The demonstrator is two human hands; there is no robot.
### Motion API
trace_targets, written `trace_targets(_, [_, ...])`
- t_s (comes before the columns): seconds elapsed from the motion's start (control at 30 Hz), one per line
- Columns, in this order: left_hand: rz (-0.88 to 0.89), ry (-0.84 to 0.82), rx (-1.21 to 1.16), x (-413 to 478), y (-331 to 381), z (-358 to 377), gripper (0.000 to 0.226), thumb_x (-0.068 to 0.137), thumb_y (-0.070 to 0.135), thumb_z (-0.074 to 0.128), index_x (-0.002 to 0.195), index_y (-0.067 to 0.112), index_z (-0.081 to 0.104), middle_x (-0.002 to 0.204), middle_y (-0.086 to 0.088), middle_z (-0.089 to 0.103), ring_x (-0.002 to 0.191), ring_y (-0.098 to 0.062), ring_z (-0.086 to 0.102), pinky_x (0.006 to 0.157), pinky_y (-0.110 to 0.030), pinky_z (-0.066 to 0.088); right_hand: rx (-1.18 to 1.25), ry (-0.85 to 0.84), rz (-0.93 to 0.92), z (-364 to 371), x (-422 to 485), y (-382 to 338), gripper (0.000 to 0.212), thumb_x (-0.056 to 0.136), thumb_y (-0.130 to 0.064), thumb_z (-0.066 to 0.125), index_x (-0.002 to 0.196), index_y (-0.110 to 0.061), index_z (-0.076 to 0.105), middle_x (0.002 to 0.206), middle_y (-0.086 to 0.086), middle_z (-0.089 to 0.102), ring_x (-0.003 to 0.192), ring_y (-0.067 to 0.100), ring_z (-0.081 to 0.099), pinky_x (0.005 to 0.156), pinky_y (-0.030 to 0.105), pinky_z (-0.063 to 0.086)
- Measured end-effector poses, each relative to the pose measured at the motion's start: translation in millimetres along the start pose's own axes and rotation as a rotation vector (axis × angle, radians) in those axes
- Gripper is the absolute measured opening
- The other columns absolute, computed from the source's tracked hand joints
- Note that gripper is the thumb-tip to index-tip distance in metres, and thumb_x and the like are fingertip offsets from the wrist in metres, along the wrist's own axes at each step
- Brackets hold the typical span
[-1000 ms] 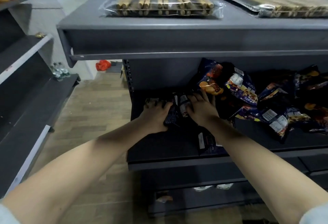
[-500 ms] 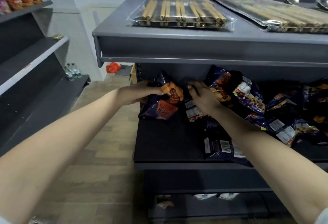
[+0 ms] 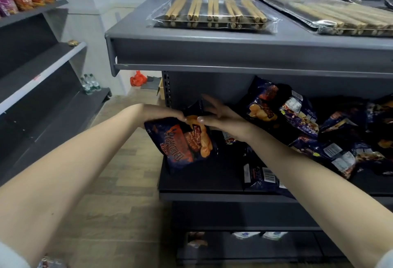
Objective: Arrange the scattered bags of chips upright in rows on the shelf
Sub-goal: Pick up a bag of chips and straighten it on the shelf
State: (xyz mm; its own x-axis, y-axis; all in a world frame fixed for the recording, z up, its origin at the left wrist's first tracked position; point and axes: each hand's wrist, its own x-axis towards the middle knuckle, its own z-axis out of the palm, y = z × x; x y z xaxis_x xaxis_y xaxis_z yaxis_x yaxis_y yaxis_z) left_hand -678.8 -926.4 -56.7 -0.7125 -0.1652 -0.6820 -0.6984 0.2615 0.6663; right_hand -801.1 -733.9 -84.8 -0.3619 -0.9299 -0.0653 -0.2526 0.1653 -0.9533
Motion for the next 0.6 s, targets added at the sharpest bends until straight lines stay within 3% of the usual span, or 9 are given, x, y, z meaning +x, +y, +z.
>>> trace_targets(0.07, [-0.036, -0.028, 0.02, 1.8, -0.5, 3.4, 0.04, 0.08, 0.044, 0.065, 0.105, 0.014, 0.06, 0.087, -0.004, 0.074, 0.079, -0.018, 0.071, 0.055, -0.022, 0.054, -0.081, -0.034, -0.024, 8.2, 0.8, 0.4, 0.093, 0.073, -0.04, 0.076, 0.147, -0.039, 0.02, 0.155, -0.001, 0.024, 0.135, 0.013, 0.027, 0.107, 0.032, 0.035])
trace_targets(0.13, [-0.067, -0.039, 0.043, 2.1, -1.2, 6.8, 0.037, 0.082, 0.043, 0.063, 0.104, 0.014, 0.06, 0.084, -0.004, 0.074, 0.076, -0.018, 0.071, 0.054, -0.022, 0.053, -0.1, -0.063, -0.017, 15.1, 0.1, 3.2, 0.091, 0.074, -0.026, 0.08, 0.145, -0.038, 0.024, 0.152, 0.0, 0.03, 0.137, 0.017, 0.031, 0.111, 0.036, 0.034])
trace_targets(0.27, [-0.075, -0.127, -0.037, 1.7, -3.4, 10.9, 0.046, 0.074, 0.044, 0.072, 0.107, 0.014, 0.058, 0.089, -0.004, 0.074, 0.081, -0.018, 0.071, 0.059, -0.025, 0.056, -0.111, -0.013, -0.003, 20.1, -3.5, 10.3, 0.078, 0.074, -0.013, 0.079, 0.137, -0.035, 0.038, 0.141, -0.003, 0.043, 0.129, 0.01, 0.04, 0.108, 0.027, 0.035])
trace_targets(0.33, [-0.044, -0.124, -0.139, 1.6, -6.2, 9.7, 0.065, 0.06, 0.049, 0.079, 0.111, 0.015, 0.057, 0.1, -0.006, 0.073, 0.091, -0.021, 0.07, 0.071, -0.033, 0.058, -0.053, 0.009, -0.003, 19.5, -4.3, 11.1, 0.068, 0.074, -0.006, 0.077, 0.13, -0.032, 0.046, 0.132, -0.004, 0.051, 0.123, 0.01, 0.047, 0.104, 0.025, 0.04])
trace_targets(0.43, [0.034, -0.078, -0.365, 3.2, -12.1, 1.6, 0.087, 0.041, 0.058, 0.086, 0.112, 0.016, 0.059, 0.112, -0.011, 0.068, 0.107, -0.03, 0.062, 0.094, -0.051, 0.047, 0.139, 0.034, 0.003, 15.9, -4.5, 7.2, 0.054, 0.075, 0.004, 0.073, 0.116, -0.028, 0.055, 0.117, -0.001, 0.06, 0.113, 0.013, 0.057, 0.094, 0.03, 0.05])
trace_targets(0.5, [0.124, -0.087, -0.452, 3.7, -14.0, -4.5, 0.09, 0.053, 0.073, 0.072, 0.12, 0.016, 0.058, 0.119, -0.012, 0.065, 0.114, -0.033, 0.057, 0.099, -0.056, 0.039, 0.269, 0.096, 0.025, 11.2, -1.7, 4.0, 0.051, 0.076, 0.005, 0.071, 0.115, -0.024, 0.055, 0.114, 0.003, 0.063, 0.11, 0.02, 0.06, 0.089, 0.038, 0.053])
trace_targets(0.6, [0.294, -0.039, -0.564, 4.9, -15.6, -10.0, 0.084, 0.075, 0.078, 0.041, 0.13, 0.015, 0.051, 0.126, -0.01, 0.061, 0.117, -0.03, 0.056, 0.097, -0.048, 0.042, 0.472, 0.209, 0.036, 5.9, 4.3, -0.3, 0.048, 0.078, 0.004, 0.069, 0.117, -0.018, 0.054, 0.102, -0.001, 0.066, 0.098, 0.017, 0.064, 0.072, 0.032, 0.055])
